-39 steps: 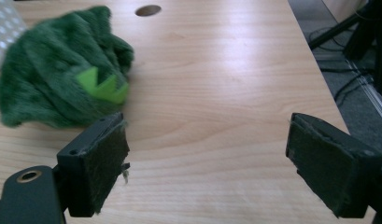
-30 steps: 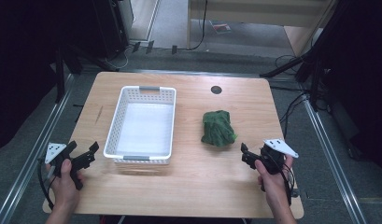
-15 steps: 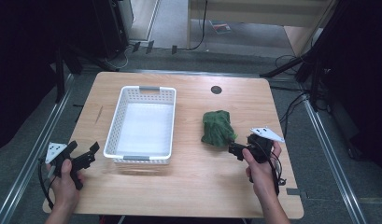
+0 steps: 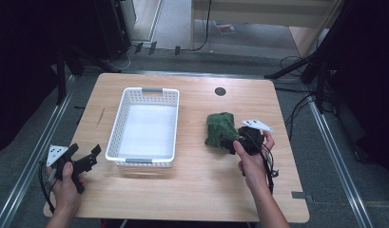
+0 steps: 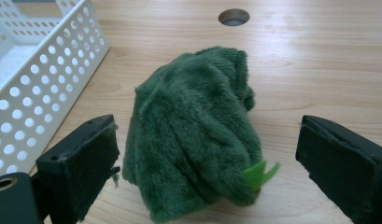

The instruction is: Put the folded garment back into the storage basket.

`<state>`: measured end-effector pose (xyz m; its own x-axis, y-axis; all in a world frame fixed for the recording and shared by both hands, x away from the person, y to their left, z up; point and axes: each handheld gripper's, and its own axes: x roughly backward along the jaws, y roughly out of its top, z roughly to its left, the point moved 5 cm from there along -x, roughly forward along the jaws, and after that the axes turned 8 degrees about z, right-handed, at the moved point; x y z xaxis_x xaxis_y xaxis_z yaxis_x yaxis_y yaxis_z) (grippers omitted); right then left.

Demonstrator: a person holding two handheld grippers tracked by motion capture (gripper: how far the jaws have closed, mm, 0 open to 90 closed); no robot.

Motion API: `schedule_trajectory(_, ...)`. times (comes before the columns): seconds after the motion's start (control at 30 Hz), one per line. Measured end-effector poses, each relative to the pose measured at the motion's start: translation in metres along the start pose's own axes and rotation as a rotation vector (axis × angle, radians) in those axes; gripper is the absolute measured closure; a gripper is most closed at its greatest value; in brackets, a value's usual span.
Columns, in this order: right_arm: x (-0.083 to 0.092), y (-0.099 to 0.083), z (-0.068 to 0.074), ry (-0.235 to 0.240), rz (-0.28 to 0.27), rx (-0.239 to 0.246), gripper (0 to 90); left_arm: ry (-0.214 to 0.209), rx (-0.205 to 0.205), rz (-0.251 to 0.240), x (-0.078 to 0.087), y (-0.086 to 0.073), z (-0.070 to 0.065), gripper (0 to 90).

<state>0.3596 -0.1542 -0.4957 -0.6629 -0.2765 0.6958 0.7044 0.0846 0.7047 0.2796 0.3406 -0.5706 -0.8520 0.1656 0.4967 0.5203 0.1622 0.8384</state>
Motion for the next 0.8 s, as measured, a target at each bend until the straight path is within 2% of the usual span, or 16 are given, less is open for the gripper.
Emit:
schedule_trajectory(0.5, -0.026, 0.009, 0.017, 0.002, 0.046, -0.014, 6.1, -0.001, 0.003, 0.0, 0.0, 0.0, 0.0, 9.2)
schedule_trajectory(0.7, -0.039, 0.009, 0.019, -0.027, 0.079, -0.009, 6.0, -0.001, 0.003, 0.001, 0.0, 0.0, 0.0, 9.2)
schedule_trajectory(0.8, -0.046, 0.007, 0.017, -0.04, 0.094, -0.02, 5.9, -0.001, 0.005, 0.001, 0.0, 0.0, 0.001, 9.3)
